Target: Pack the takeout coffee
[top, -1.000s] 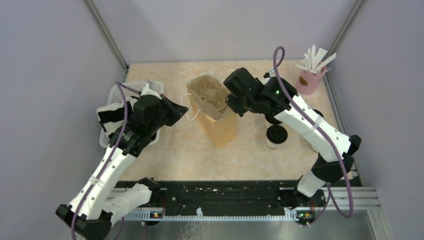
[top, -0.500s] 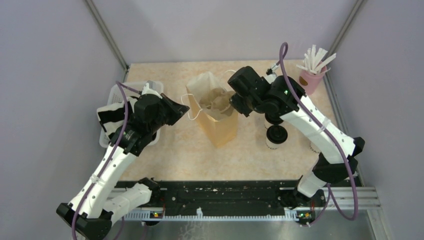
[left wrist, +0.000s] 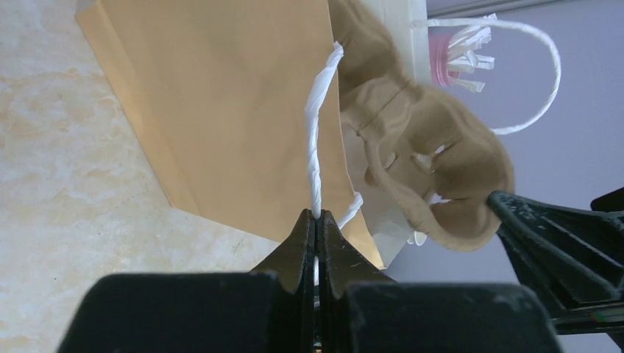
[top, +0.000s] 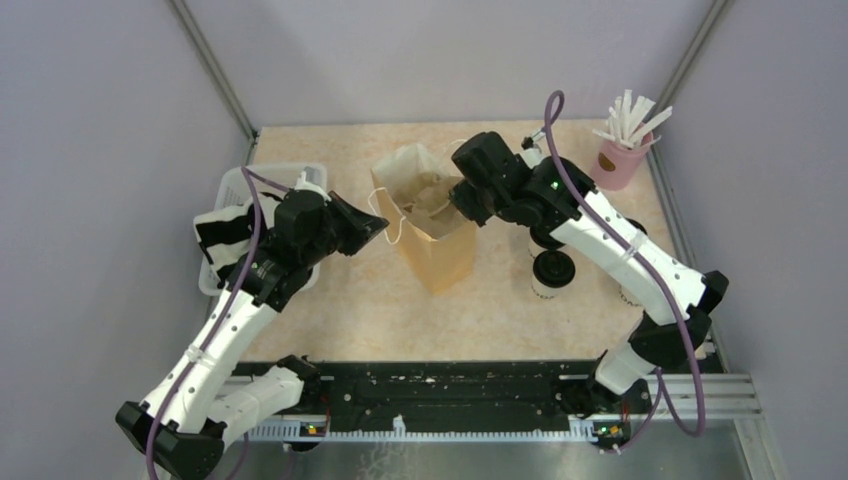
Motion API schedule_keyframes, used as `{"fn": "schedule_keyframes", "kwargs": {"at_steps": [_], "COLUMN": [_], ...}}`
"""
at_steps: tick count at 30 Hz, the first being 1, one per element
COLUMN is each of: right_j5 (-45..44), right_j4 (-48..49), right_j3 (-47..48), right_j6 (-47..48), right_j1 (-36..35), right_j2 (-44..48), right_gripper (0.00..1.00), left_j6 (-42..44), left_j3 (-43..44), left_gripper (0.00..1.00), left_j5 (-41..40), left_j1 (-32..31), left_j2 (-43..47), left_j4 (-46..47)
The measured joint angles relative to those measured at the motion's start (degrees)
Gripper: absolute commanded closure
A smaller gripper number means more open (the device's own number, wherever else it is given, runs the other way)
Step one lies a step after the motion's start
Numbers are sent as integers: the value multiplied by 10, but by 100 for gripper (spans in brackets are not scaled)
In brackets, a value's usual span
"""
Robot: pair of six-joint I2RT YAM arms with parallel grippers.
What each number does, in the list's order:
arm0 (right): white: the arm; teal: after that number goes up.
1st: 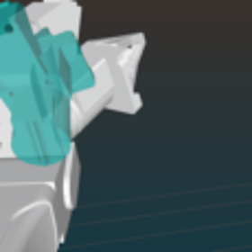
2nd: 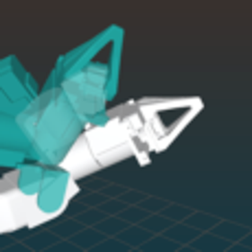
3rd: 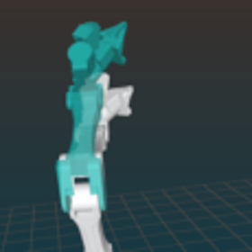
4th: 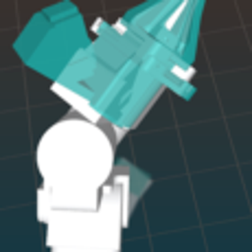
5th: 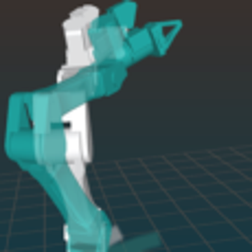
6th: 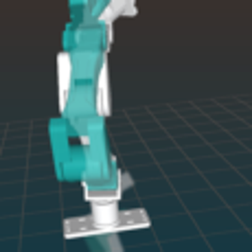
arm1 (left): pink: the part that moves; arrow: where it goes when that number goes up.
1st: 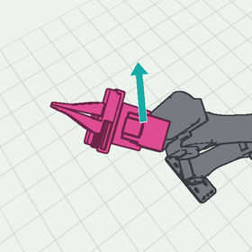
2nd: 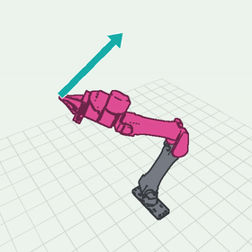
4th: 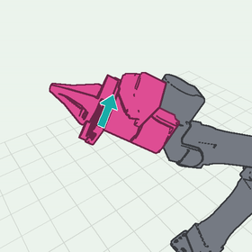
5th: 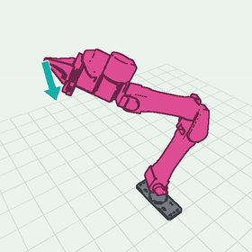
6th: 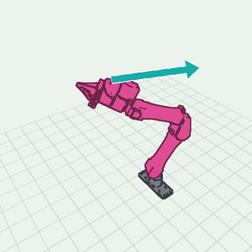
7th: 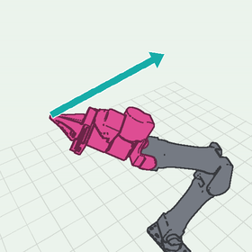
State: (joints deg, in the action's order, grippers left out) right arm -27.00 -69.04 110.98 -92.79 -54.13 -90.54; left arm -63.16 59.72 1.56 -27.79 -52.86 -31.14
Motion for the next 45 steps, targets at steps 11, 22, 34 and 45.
{"fn": "schedule_keyframes", "kwargs": {"at_steps": [11,22,34,45], "right_j5": [3,4,7,35], "right_j4": [71,104,119,62], "right_j3": [0,-42,-57,-39], "right_j6": [-13,-19,-19,2], "right_j1": [7,11,14,25], "right_j2": [-22,-31,-31,-31], "right_gripper": [100,100,100,16], "left_j6": [-13,-5,3,6], "left_j3": [-14,-14,-14,-14], "left_gripper": [100,100,100,100], "left_j5": [21,25,25,17], "left_j1": [0,0,0,0], "left_j2": [7,7,7,6], "left_j4": [0,3,7,8]}}
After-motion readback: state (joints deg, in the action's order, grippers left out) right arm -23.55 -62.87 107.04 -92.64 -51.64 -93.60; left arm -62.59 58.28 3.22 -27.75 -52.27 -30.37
